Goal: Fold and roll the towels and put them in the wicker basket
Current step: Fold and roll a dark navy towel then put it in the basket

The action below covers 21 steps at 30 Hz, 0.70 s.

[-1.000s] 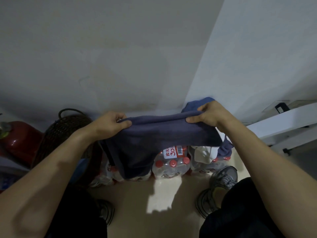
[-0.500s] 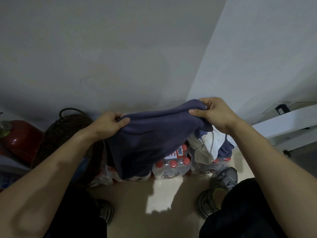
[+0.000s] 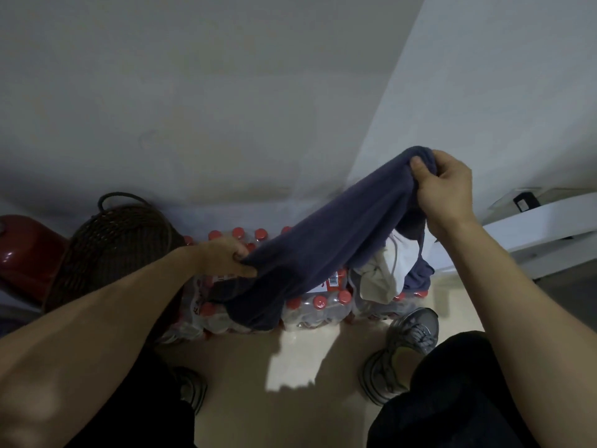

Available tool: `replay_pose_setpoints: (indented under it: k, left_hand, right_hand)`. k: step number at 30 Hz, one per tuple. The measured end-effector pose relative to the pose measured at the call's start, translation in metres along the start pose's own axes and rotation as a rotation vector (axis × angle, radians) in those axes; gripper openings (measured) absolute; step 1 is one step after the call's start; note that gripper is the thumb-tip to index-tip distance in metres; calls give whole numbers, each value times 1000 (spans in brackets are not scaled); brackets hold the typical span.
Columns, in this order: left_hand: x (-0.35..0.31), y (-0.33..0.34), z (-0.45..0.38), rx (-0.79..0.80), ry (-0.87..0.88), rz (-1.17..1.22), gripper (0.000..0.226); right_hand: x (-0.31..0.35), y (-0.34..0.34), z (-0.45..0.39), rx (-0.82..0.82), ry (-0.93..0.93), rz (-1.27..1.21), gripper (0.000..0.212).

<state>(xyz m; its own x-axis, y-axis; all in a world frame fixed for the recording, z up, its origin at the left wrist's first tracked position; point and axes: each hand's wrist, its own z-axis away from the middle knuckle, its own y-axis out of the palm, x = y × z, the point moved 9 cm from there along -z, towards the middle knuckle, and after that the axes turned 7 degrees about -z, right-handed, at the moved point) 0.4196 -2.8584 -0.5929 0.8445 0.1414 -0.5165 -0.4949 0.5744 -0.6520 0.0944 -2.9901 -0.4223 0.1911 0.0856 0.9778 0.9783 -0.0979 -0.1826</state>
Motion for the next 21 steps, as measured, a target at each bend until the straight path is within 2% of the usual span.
replay_pose_setpoints:
  k: [2,4,7,10,12,14,16,17,19,20,21]
  left_hand:
    - [6,-1,-8,-81,-67,63,35]
    - [4,-10,-11,-202,-111,182,37]
    - [-9,-31,-11,-370,-105,291,39]
    - [-32,-49,-6,-463,-53,560,30]
    - [-59,-56,-2,-410,36,704,21]
    - [-91,-56,5,-272,180,833,14]
    - [-119,-54,15,-134,341,912,31]
    - [-129,-53,20,-89,410,904,37]
    - [-138,-53,28,-88,470,791,39]
    - [-136,-54,29,-142,455,686,37]
    - [-131,-57,29,-209,426,564,35]
  right_hand:
    - [-7,-14,-6,-86,18,45,10]
    - [-14,-23,-9,-130,46,124,15]
    - [-14,-25,-7,-103,76,234,29]
    - [-8,-12,1,-37,68,293,28]
    - [-2,8,11,39,31,352,45]
    - [6,37,24,171,-11,358,70]
    - [11,75,45,429,-32,319,93]
    - [12,94,57,586,-74,337,91]
    - [12,118,77,789,-184,410,51]
    - [12,121,80,803,-202,402,32]
    - [11,120,77,781,-191,358,24]
